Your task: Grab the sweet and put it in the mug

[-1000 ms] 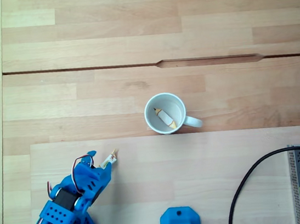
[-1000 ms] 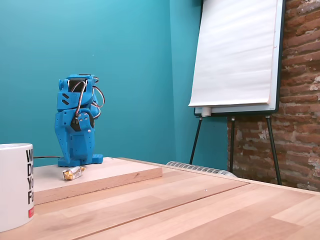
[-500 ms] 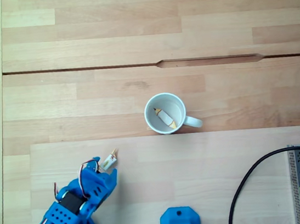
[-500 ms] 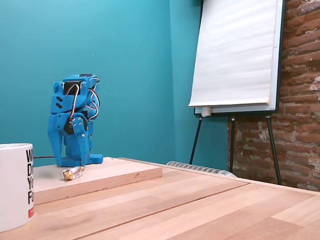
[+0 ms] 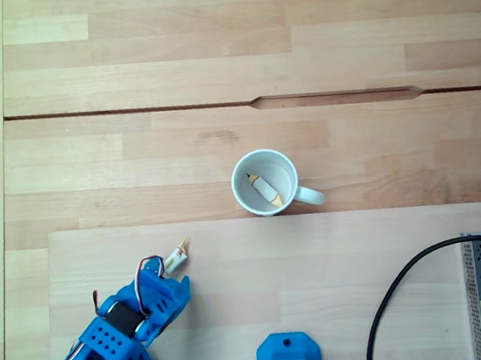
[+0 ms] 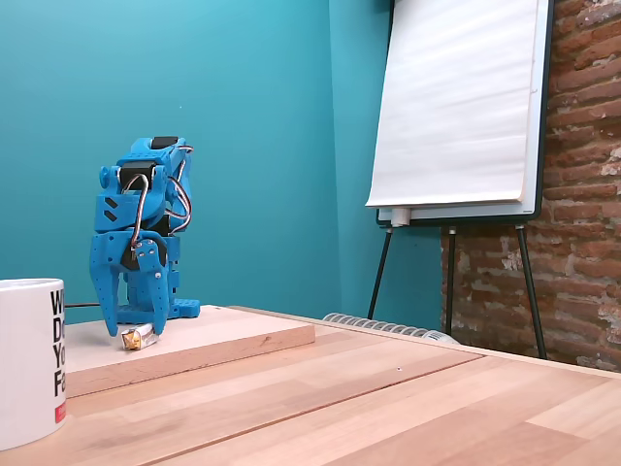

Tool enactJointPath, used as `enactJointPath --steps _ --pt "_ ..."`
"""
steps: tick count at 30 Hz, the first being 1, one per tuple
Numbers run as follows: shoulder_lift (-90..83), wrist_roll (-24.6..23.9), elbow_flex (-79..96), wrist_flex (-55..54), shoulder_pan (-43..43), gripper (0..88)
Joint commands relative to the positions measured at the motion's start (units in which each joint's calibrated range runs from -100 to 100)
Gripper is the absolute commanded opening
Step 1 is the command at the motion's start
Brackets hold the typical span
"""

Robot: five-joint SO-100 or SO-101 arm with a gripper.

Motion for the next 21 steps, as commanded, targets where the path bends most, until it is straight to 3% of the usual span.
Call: enactJointPath --steps 1,15,21 --pt "2.40 0.05 -0.60 -3.98 0.20 22.8" --pt "4.13 0.34 2.35 -5.59 -0.16 22.1" --pt "3.87 0.15 2.53 -5.59 -0.16 8.8"
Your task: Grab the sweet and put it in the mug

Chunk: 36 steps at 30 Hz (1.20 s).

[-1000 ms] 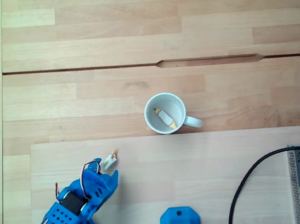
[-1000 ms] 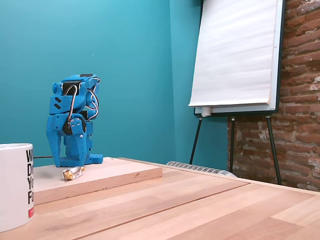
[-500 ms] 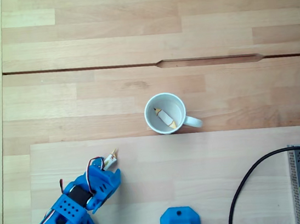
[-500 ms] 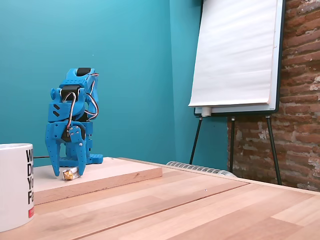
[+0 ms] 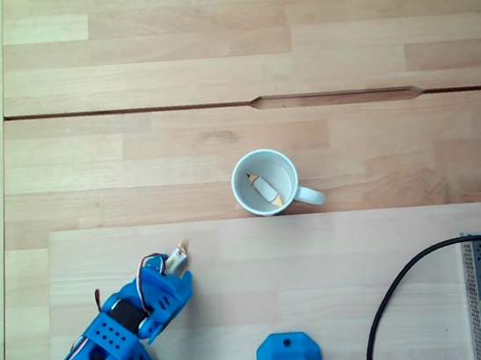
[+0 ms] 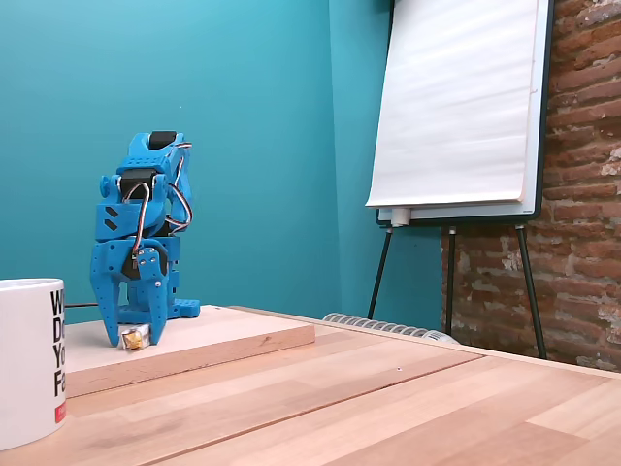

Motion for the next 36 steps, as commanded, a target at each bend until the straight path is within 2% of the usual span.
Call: enactJointPath --steps 1,4,12,15,22,29,36 --pt "0.42 -0.20 0.37 -0.46 -0.09 5.9" --pt "0.24 0.20 0.91 -0.54 -0.09 1.9" --pt "-4.23 -0.73 -3.64 0.34 -0.96 3.5" --pt "-9.91 -4.20 -7.48 0.34 -2.63 3.4" --pt "-19.89 -16.56 -23.89 -0.46 -4.37 3.3" --pt "-5.87 -24.13 -41.82 -0.46 -0.45 3.3" --pt "12.46 -24.18 -51.90 -0.54 5.28 3.3"
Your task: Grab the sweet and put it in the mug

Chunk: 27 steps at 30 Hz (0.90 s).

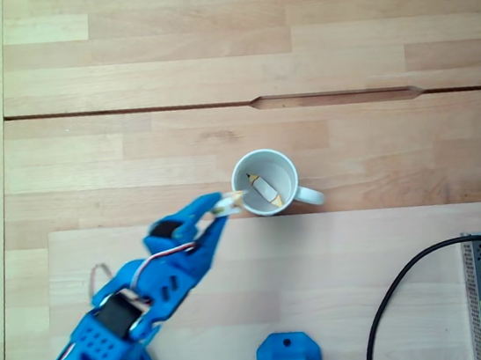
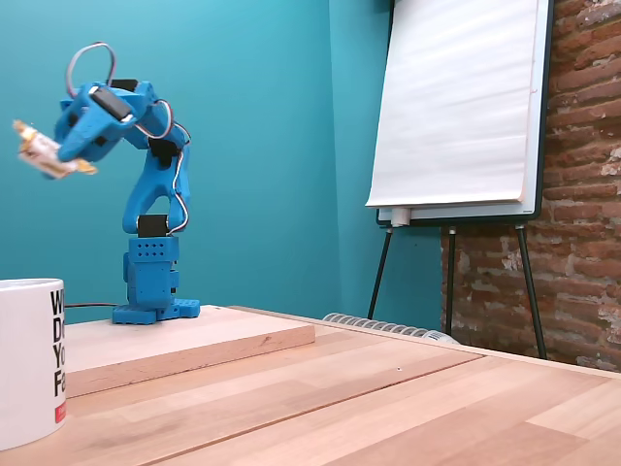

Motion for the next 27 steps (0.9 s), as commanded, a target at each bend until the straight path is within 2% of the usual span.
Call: enactJointPath --steps 1,8,17,27 --pt "6.71 0.68 -6.36 -0.71 2.03 3.3" --pt "19.02 5.52 -8.68 -0.71 1.67 3.3" --pt "24.79 5.57 -12.69 -0.71 1.30 4.0" --pt "24.70 5.57 -12.69 -0.71 1.38 20.9"
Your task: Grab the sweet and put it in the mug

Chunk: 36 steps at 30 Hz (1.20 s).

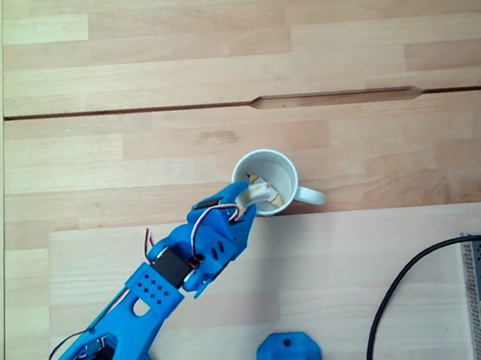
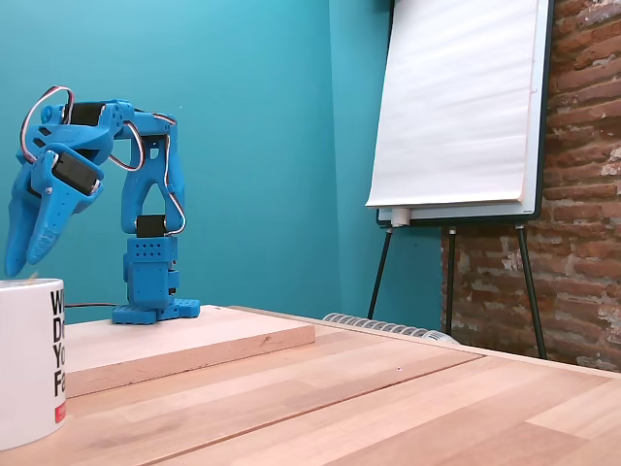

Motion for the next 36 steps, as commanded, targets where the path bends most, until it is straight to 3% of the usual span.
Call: enactJointPath --steps 1,6,13,19,23,32,36 --pt "-0.73 0.15 -3.91 -0.63 -0.10 21.3" --pt "-1.25 0.10 -3.64 -0.54 -0.10 19.5" --pt "-13.81 -4.49 2.43 0.42 -3.44 2.0" --pt "-33.26 -6.98 22.14 0.34 -12.59 3.4" --pt "-46.77 -4.40 38.65 0.34 -20.43 3.2" --pt "-73.88 8.01 71.56 0.34 -31.76 3.2" --pt "-80.68 9.04 76.74 0.50 -34.67 3.2"
